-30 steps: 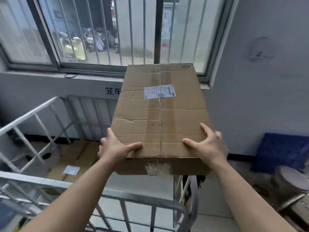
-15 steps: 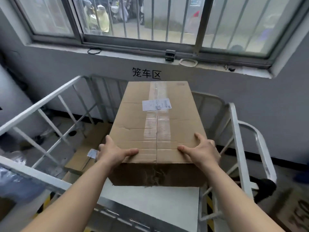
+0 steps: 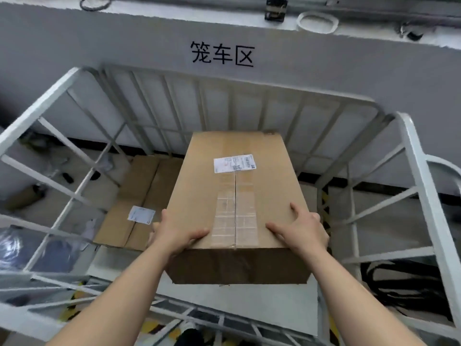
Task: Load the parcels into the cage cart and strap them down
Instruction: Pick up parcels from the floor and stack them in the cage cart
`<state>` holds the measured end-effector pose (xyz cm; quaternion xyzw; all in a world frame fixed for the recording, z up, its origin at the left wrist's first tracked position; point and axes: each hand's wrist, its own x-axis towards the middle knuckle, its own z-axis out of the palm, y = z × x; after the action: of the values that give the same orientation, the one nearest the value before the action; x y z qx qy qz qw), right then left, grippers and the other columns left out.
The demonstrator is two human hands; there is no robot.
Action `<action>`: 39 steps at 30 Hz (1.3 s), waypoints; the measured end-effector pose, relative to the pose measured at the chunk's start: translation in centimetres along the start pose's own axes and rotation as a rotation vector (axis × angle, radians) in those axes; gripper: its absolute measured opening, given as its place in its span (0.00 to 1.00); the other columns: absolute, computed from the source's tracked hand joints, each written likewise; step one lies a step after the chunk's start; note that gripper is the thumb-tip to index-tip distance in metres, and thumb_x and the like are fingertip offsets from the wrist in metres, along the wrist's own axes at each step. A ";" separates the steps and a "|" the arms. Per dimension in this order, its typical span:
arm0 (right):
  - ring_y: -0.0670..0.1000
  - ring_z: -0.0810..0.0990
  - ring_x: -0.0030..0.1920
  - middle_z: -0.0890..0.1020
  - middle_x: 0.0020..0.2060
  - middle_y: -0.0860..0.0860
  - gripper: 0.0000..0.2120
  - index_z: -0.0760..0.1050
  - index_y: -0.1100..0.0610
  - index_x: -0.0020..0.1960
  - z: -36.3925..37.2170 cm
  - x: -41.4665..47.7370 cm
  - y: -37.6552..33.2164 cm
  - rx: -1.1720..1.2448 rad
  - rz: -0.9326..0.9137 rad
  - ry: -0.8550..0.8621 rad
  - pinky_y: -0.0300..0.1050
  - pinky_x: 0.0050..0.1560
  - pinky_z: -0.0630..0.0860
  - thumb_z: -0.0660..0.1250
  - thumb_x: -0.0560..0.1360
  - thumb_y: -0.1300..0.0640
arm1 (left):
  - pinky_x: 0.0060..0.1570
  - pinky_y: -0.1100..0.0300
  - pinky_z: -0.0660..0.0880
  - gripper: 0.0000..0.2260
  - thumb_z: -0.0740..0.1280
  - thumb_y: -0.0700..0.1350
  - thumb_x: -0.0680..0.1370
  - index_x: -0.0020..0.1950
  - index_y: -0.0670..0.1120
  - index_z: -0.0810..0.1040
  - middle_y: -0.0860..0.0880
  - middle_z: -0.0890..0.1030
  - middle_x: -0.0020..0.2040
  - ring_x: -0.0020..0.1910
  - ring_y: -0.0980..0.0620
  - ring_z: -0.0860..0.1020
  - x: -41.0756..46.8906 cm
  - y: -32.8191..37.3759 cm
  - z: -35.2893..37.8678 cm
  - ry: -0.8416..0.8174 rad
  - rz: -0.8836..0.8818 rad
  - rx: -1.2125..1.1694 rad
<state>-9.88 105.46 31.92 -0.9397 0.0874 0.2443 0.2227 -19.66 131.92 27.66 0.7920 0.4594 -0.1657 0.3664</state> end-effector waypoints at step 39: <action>0.60 0.76 0.59 0.65 0.66 0.57 0.56 0.39 0.40 0.77 40.8 20.2 4.6 -0.047 0.203 -0.207 0.50 0.57 0.72 0.75 0.63 0.37 | 0.73 0.47 0.57 0.63 0.81 0.58 0.61 0.78 0.51 0.37 0.39 0.56 0.76 0.74 0.38 0.58 32.4 -20.9 18.5 -0.093 -0.073 0.181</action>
<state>-10.80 119.06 -11.80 -0.9008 0.1531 0.3630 0.1825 -19.07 144.46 -13.16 0.7960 0.4537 -0.2564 0.3079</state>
